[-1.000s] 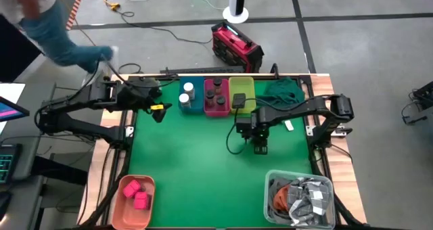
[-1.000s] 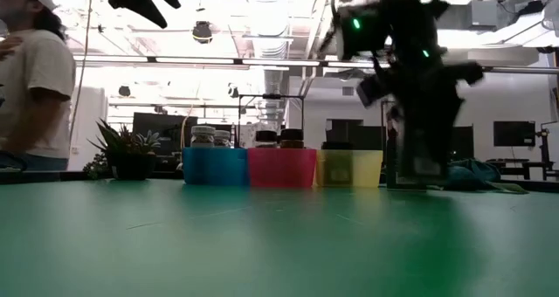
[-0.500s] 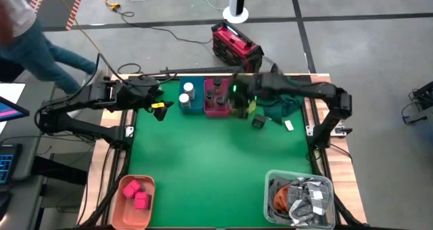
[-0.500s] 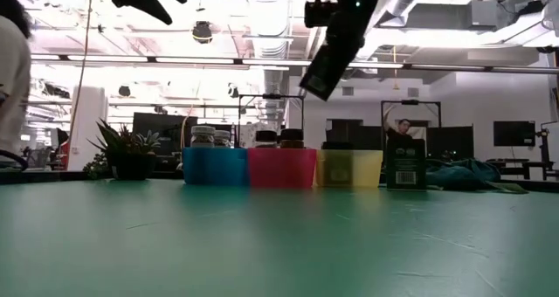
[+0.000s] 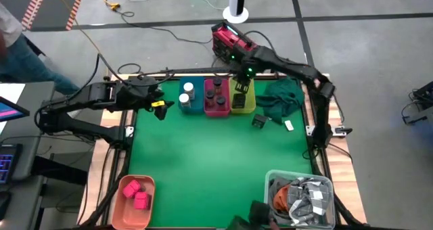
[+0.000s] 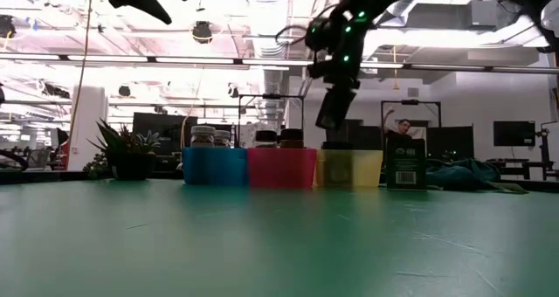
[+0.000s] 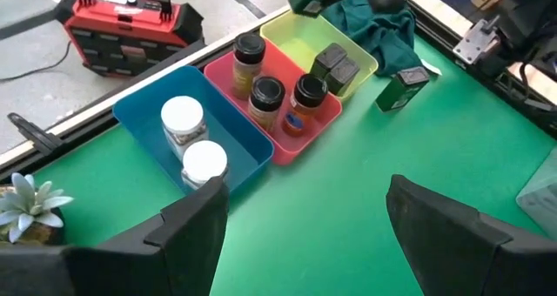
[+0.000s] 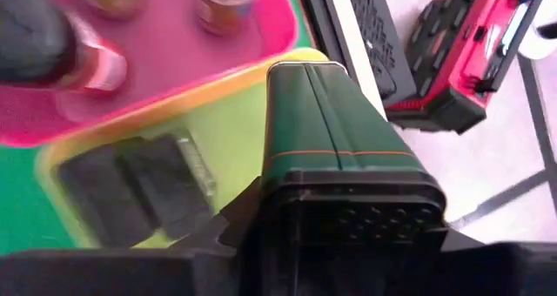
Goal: Sort spices by type
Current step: Put the bottom black seasoning can into the yellow bin, then put the black seasoning can into the yellow bin
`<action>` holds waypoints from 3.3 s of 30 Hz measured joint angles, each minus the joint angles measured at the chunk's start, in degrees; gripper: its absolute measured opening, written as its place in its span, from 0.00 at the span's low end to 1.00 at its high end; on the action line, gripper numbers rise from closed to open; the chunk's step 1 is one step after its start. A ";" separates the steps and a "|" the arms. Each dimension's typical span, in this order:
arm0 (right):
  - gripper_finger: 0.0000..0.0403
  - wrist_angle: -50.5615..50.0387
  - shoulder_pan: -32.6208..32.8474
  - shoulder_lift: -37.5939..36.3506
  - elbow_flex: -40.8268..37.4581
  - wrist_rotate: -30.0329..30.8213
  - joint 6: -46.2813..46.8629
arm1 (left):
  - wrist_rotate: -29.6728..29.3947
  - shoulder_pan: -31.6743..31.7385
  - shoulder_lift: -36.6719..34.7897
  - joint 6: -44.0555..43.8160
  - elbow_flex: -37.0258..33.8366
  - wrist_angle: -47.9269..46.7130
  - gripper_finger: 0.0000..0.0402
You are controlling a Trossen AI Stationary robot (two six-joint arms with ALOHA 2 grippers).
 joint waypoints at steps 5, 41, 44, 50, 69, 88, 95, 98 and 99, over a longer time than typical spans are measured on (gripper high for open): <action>0.41 -8.86 -0.76 9.30 10.57 -0.01 -1.23 | -0.49 0.00 0.00 -0.70 0.00 0.00 0.75; 0.70 -18.78 -0.63 14.73 18.41 1.29 3.96 | -0.68 -0.02 0.00 -0.83 0.00 -0.44 0.75; 0.70 -22.65 -0.25 14.62 22.49 1.33 5.24 | -0.50 -0.02 0.00 -0.40 0.00 -0.45 0.75; 0.70 -26.97 2.61 12.63 25.22 0.67 10.05 | 0.63 -0.02 -0.02 -0.54 0.00 -0.72 0.75; 0.70 -12.06 13.34 -18.29 -22.10 -3.46 25.83 | 0.24 -0.02 -0.76 1.75 -0.02 -0.79 0.75; 0.70 2.06 12.80 -19.45 -37.53 -7.77 21.33 | 2.51 -0.02 -0.76 0.64 -0.02 -0.94 0.75; 0.70 7.22 14.20 -18.97 -40.35 -9.35 21.35 | 2.55 -0.02 -0.76 0.31 -0.02 -1.32 0.75; 0.70 9.55 14.54 -18.95 -41.75 -9.36 21.35 | 2.56 -0.02 -0.76 0.29 -0.02 -1.34 0.75; 0.70 10.45 14.58 -18.97 -42.32 -9.38 21.35 | 2.56 -0.02 -0.76 0.33 -0.02 -1.32 0.75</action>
